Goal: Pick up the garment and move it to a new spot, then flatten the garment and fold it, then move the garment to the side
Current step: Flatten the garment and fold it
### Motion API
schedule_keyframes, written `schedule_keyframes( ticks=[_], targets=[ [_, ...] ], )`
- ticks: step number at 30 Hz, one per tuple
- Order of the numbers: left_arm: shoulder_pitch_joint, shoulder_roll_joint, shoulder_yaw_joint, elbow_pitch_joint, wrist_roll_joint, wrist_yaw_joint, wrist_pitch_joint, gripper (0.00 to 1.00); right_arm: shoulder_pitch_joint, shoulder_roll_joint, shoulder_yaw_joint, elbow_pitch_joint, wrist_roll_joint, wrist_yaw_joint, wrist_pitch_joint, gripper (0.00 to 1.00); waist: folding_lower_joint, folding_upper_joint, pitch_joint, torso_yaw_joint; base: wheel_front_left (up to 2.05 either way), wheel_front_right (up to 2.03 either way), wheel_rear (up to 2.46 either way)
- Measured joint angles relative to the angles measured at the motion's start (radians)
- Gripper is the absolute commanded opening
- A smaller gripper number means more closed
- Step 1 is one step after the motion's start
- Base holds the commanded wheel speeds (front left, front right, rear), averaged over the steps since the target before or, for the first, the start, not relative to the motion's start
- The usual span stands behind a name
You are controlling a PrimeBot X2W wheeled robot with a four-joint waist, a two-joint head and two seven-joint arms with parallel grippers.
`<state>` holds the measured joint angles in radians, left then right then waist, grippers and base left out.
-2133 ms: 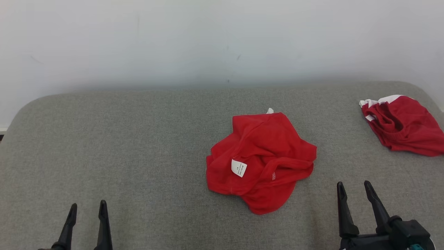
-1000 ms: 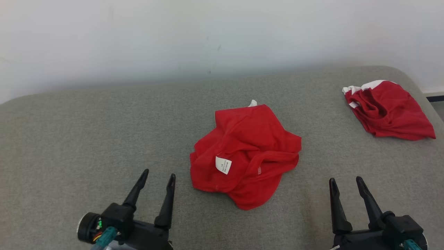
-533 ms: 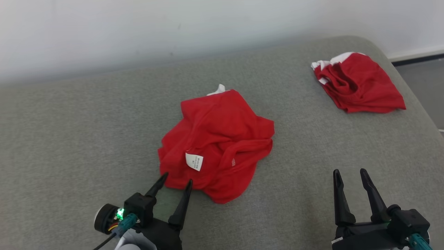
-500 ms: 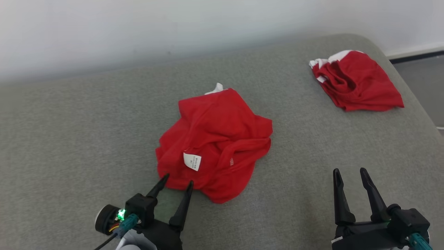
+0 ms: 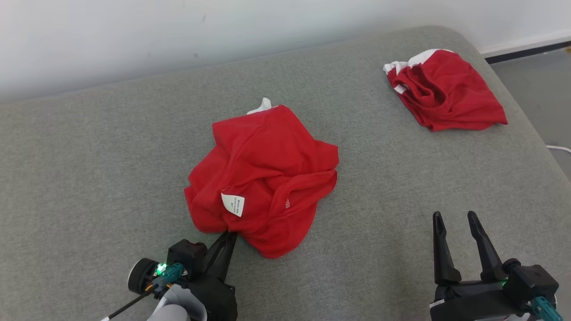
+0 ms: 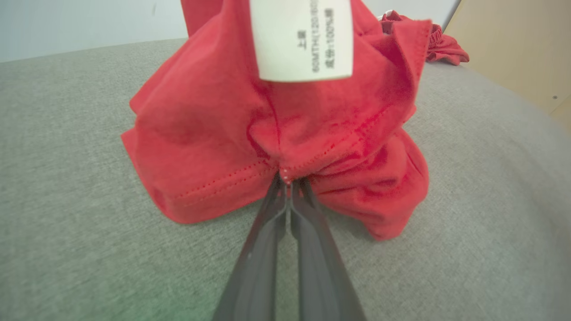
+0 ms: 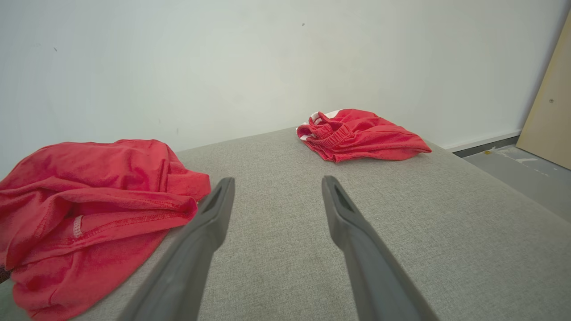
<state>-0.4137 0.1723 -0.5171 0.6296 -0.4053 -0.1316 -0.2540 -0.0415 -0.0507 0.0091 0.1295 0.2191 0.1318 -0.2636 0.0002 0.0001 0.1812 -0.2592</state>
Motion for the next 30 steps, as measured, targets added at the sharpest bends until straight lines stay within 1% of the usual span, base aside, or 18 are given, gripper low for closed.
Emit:
schedule_keyframes(
  ticks=[6, 9, 11, 14, 20, 24, 27, 30],
  targets=[
    [0.000, -0.004, 0.008, -0.016, -0.009, 0.000, -0.006, 0.00, 0.005, 0.000, -0.006, 0.003, -0.004, 0.000, 0.000, 1.00, -0.0001, 0.0000, -0.012, 0.023, 0.00, 0.00, 0.00],
    [0.009, 0.003, 0.035, -0.080, -0.009, 0.003, -0.007, 0.00, 0.016, 0.000, -0.013, 0.003, -0.005, 0.000, 0.000, 1.00, -0.0002, 0.0000, -0.021, 0.044, 0.00, 0.00, 0.00],
    [0.024, 0.017, 0.047, -0.130, -0.001, 0.009, -0.008, 0.00, 0.024, 0.000, -0.017, 0.006, -0.008, 0.000, 0.000, 1.00, -0.0002, 0.0000, -0.028, 0.063, 0.00, 0.00, 0.00],
    [0.049, 0.055, 0.072, -0.198, 0.009, 0.022, -0.008, 0.00, 0.026, 0.000, -0.022, 0.009, -0.009, 0.000, 0.000, 1.00, -0.0002, 0.0000, -0.039, 0.097, 0.00, 0.00, 0.00],
    [0.089, 0.141, 0.142, -0.340, 0.006, 0.071, -0.003, 0.00, 0.034, 0.000, -0.026, 0.018, -0.010, 0.000, 0.000, 1.00, -0.0002, 0.0000, -0.068, 0.172, 0.00, 0.00, 0.00],
    [0.152, 0.198, 0.196, -0.433, -0.012, 0.114, 0.023, 0.00, 0.039, 0.000, -0.031, 0.022, -0.010, 0.000, 0.000, 1.00, -0.0002, 0.0000, -0.087, 0.221, 0.00, 0.00, 0.00],
    [0.218, 0.230, 0.236, -0.473, -0.033, 0.146, 0.041, 0.00, 0.041, 0.000, -0.028, 0.026, -0.010, 0.000, 0.000, 1.00, -0.0003, 0.0000, -0.099, 0.252, 0.00, 0.00, 0.00],
    [0.294, 0.240, 0.266, -0.489, -0.068, 0.168, 0.046, 0.00, 0.041, 0.000, -0.025, 0.027, -0.010, 0.000, 0.000, 1.00, -0.0002, -0.0001, -0.108, 0.274, 0.00, 0.00, 0.00]
  ],
)
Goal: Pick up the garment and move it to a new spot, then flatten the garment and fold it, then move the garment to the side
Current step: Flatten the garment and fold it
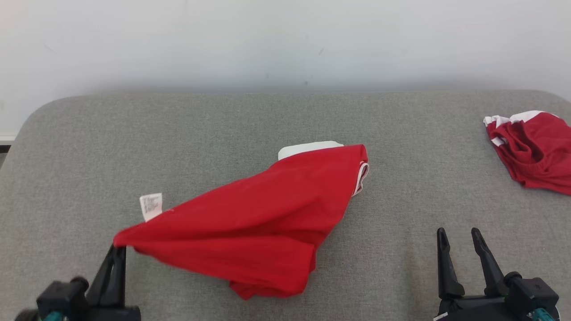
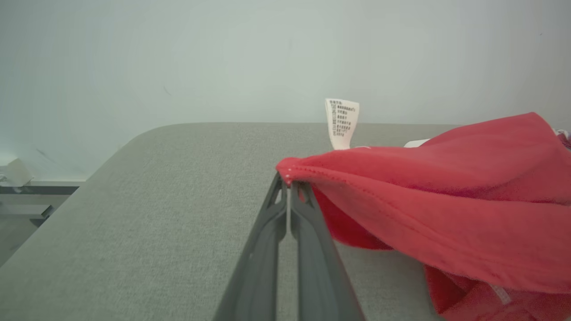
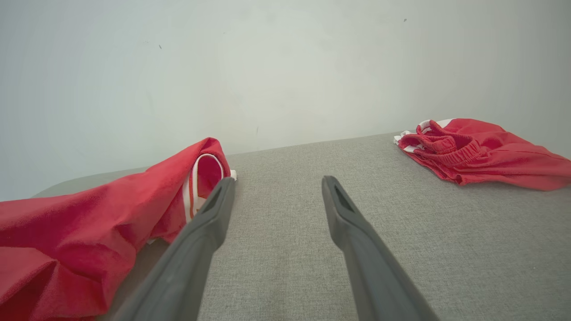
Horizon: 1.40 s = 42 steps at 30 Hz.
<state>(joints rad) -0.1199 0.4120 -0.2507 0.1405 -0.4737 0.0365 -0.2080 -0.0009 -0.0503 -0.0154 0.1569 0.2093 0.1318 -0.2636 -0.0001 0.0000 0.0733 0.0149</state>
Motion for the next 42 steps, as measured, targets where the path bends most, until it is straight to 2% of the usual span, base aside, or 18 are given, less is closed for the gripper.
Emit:
schedule_keyframes(
  ticks=[5, 12, 13, 14, 21, 31, 42],
  targets=[
    [0.112, -0.035, 0.020, 0.047, -0.052, 0.021, -0.012, 0.00, 0.000, 0.000, 0.003, 0.007, -0.004, 0.000, 0.000, 1.00, -0.0001, 0.0000, 0.004, 0.006, 0.00, 0.00, 0.00],
    [0.127, -0.090, 0.016, 0.168, -0.080, 0.002, -0.035, 0.00, 0.000, 0.000, -0.004, 0.012, -0.016, 0.000, 0.000, 1.00, 0.0000, 0.0000, 0.015, 0.000, 0.00, 0.00, 0.00],
    [0.126, -0.095, 0.019, 0.176, -0.080, 0.002, -0.040, 0.53, 0.000, 0.000, -0.007, 0.012, -0.017, 0.000, 0.000, 1.00, 0.0000, 0.0000, 0.015, 0.001, 0.00, 0.00, 0.00],
    [0.123, -0.098, 0.024, 0.181, -0.078, 0.002, -0.043, 1.00, 0.000, 0.000, -0.009, 0.012, -0.018, 0.000, 0.000, 1.00, 0.0000, 0.0000, 0.016, 0.003, 0.00, 0.00, 0.00],
    [0.117, -0.103, 0.075, 0.191, -0.054, -0.002, -0.052, 1.00, 0.000, 0.000, -0.017, 0.016, -0.018, 0.000, 0.000, 1.00, 0.0000, 0.0000, 0.008, 0.024, 0.00, 0.00, 0.00],
    [0.144, -0.151, 0.199, 0.013, 0.053, -0.013, -0.054, 1.00, 0.001, 0.000, -0.012, 0.022, -0.017, 0.000, 0.000, 1.00, 0.0000, 0.0000, -0.017, 0.034, 0.00, 0.00, 0.00],
    [0.140, -0.224, 0.215, -0.084, 0.166, -0.100, -0.054, 1.00, 0.012, 0.000, -0.001, 0.024, -0.025, 0.000, 0.000, 1.00, 0.0000, 0.0000, -0.038, -0.020, 0.00, 0.00, 0.00]
  ],
)
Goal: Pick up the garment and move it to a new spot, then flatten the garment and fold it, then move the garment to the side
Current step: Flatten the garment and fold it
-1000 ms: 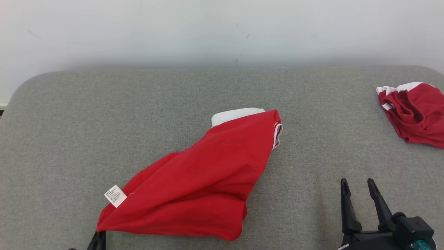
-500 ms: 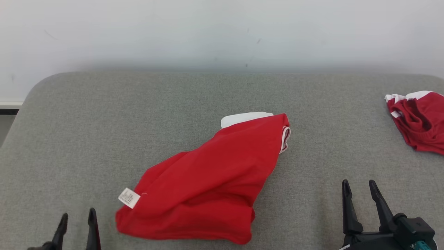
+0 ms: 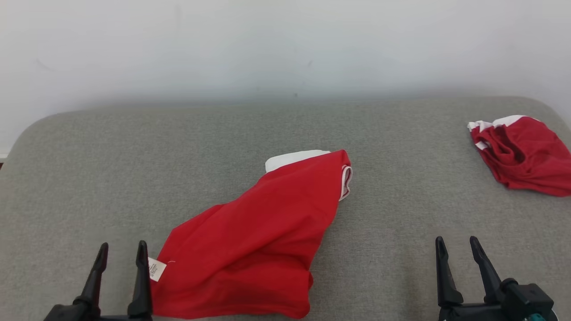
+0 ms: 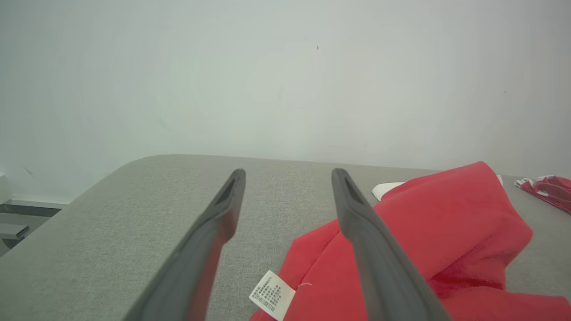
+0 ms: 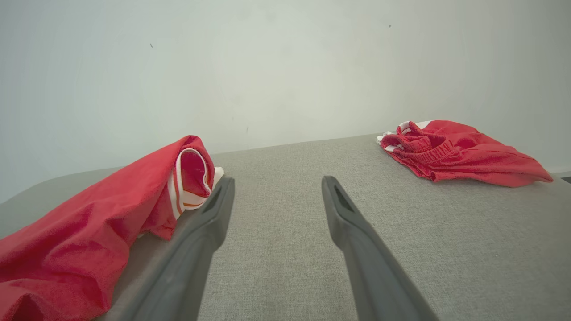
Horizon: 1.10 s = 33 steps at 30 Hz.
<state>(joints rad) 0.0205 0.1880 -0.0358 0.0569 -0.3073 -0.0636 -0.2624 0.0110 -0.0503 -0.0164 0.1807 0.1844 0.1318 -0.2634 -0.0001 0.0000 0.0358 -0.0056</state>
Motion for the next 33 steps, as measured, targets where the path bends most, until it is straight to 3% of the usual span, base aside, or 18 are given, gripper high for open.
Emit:
schedule_keyframes(
  ticks=[12, 22, 33],
  targets=[
    [0.001, -0.049, 0.019, 0.030, 0.037, -0.041, 0.000, 1.00, 0.000, -0.026, 0.021, 0.037, 0.000, 0.000, 0.000, 1.00, 0.0000, 0.0001, -0.014, -0.025, 0.00, 0.00, 0.00],
    [-0.019, -0.085, 0.012, 0.042, 0.059, -0.052, 0.000, 1.00, -0.221, -0.114, 0.087, 0.192, -0.008, 0.000, 0.004, 1.00, 0.0001, 0.0000, 0.001, 0.048, 0.00, 0.00, 0.00],
    [-0.096, -0.108, -0.023, 0.063, 0.059, -0.061, 0.000, 1.00, -0.417, -0.160, 0.161, 0.423, -0.020, 0.000, 0.007, 1.00, 0.0002, 0.0001, 0.056, 0.148, 0.00, 0.00, 0.00]
  ],
)
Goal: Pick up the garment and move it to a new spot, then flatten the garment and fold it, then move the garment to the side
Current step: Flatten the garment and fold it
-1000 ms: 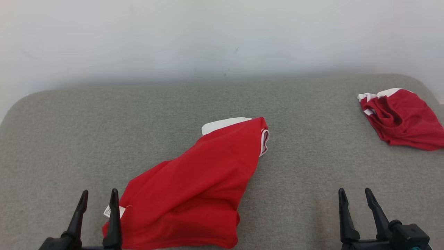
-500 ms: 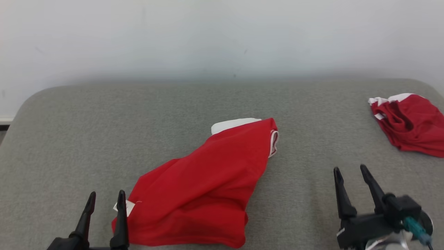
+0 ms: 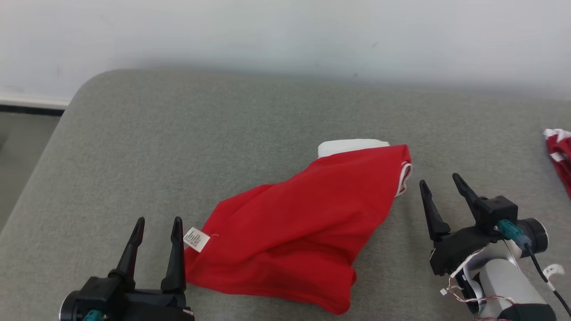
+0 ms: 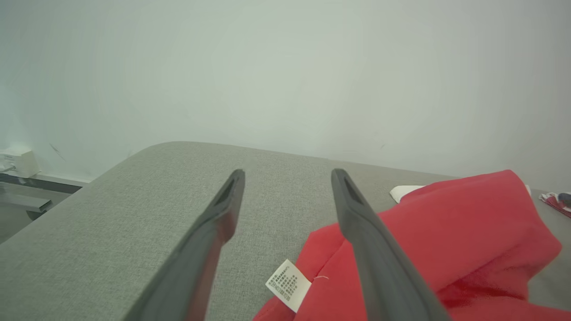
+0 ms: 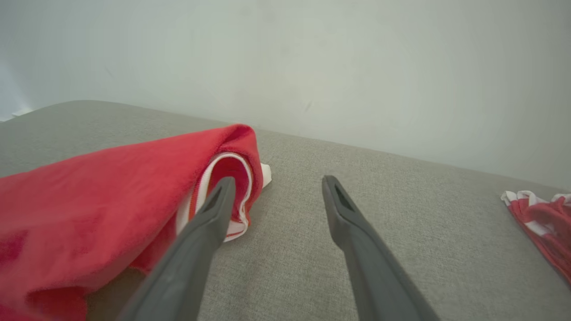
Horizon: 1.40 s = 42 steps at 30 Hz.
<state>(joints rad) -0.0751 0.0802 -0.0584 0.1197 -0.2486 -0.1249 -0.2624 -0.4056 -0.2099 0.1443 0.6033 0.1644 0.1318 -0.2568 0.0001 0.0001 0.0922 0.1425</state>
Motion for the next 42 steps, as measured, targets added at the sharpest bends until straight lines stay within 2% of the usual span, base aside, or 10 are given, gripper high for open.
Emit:
schedule_keyframes(
  ticks=[13, 14, 15, 19, 39, 42],
  targets=[
    [-0.059, -0.008, -0.017, 0.011, -0.010, -0.006, 0.000, 1.00, -0.178, -0.012, 0.056, 0.297, -0.015, 0.000, -0.004, 0.98, 0.0001, 0.0000, 0.093, 0.104, 0.00, 0.00, 0.00],
    [-0.061, -0.008, -0.018, 0.012, -0.010, -0.006, 0.000, 1.00, -0.188, -0.009, 0.057, 0.317, -0.012, 0.000, -0.004, 0.35, 0.0001, 0.0000, 0.098, 0.110, 0.00, 0.00, 0.00],
    [-0.064, -0.007, -0.018, 0.012, -0.011, -0.006, 0.000, 1.00, -0.196, -0.007, 0.059, 0.334, -0.006, 0.000, -0.004, 0.00, 0.0001, 0.0000, 0.102, 0.115, 0.00, 0.00, 0.00],
    [-0.067, -0.005, -0.005, 0.011, -0.016, -0.006, 0.000, 1.00, -0.237, -0.007, 0.046, 0.326, 0.007, 0.000, -0.005, 0.00, 0.0001, 0.0001, 0.115, 0.125, 0.00, 0.00, 0.00],
    [0.018, -0.007, 0.025, 0.017, -0.006, -0.006, 0.000, 1.00, -0.114, -0.246, -0.049, -0.126, -0.016, 0.000, -0.006, 0.00, -0.0002, -0.0001, -0.008, -0.009, 0.00, 0.00, 0.00],
    [0.024, -0.009, 0.025, 0.011, -0.005, -0.006, 0.000, 1.00, -0.058, -0.263, -0.065, -0.198, -0.016, 0.000, 0.015, 0.00, -0.0003, 0.0000, -0.028, -0.021, 0.00, 0.00, 0.00]
  ],
)
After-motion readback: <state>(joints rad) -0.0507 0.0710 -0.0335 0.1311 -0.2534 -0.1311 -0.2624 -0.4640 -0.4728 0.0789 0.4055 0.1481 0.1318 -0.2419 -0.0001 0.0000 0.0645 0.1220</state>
